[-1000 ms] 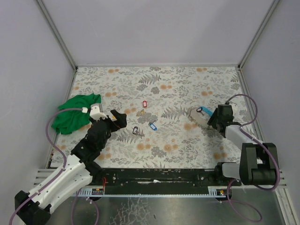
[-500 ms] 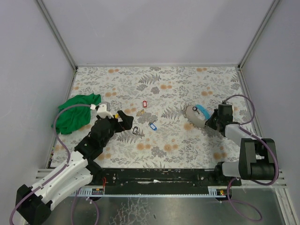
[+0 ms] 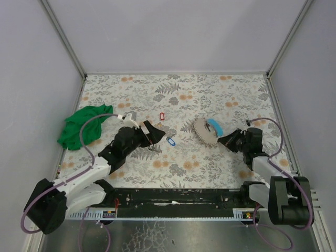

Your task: Put the keys on the keyring

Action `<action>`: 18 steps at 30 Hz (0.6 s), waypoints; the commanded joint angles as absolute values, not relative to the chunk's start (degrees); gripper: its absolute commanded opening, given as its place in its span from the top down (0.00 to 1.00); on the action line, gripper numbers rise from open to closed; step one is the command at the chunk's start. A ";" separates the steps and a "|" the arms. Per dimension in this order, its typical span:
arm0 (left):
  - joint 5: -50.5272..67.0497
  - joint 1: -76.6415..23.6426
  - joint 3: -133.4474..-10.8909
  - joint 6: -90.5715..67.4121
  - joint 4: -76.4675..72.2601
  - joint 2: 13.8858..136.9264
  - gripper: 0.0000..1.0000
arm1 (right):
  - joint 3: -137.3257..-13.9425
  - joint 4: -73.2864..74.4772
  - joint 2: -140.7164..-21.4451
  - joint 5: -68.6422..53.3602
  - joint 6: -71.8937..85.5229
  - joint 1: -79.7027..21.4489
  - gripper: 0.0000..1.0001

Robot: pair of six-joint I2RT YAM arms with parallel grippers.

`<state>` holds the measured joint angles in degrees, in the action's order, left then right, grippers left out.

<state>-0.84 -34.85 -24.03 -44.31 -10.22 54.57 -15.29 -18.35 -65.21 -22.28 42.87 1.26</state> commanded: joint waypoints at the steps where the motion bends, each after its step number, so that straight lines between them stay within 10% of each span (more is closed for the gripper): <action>1: 6.09 -35.13 -23.46 -53.51 -24.94 61.12 0.00 | -12.79 -29.68 -59.56 -30.18 50.79 1.27 1.00; 18: 14.41 -38.97 -33.73 -64.47 -54.07 90.95 0.07 | -8.18 -34.59 -46.62 -36.12 59.97 -1.14 1.00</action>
